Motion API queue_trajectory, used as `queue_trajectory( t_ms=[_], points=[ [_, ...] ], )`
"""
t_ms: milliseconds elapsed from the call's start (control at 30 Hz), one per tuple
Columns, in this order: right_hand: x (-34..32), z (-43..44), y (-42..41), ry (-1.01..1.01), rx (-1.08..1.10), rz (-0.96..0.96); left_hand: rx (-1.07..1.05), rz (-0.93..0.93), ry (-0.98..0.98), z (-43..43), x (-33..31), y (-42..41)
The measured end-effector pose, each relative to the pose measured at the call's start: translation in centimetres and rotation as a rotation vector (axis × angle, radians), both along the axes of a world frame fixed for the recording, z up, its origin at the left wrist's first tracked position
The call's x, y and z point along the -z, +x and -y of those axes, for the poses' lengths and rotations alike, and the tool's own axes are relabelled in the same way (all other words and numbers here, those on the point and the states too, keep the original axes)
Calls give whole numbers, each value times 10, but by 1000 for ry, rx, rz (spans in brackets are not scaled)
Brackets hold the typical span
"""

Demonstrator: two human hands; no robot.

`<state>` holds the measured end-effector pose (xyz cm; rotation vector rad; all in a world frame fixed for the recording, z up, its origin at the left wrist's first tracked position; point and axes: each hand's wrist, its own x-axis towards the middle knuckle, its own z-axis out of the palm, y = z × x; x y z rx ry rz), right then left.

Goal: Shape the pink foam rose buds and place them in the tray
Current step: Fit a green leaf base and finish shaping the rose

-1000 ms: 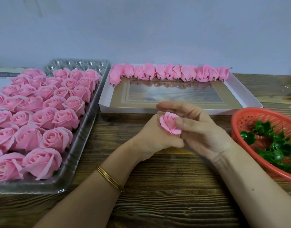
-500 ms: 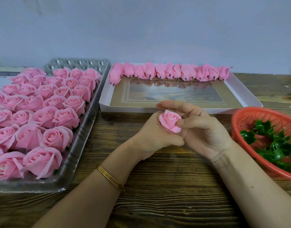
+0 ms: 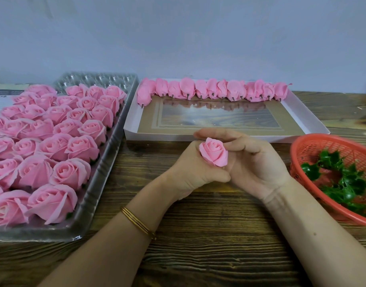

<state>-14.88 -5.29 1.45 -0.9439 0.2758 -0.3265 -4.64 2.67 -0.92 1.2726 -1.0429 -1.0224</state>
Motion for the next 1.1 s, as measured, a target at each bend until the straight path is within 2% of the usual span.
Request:
queue_trajectory(
  t_ms=[100,300,500,667,1100],
  points=[
    [0,0,0,7,15,-3,-4,4,1,0,-1,0],
    [-1,3,-2,-129,124,94,45,4,23,0,0,0],
    [3,6,-5,-267,56,69,126,16,30,1,5,2],
    [5,6,-5,-246,-16,87,134,38,0,1,6,3],
    [3,0,-4,-339,-6,20,127,7,25,-4,-3,-2]
  ],
)
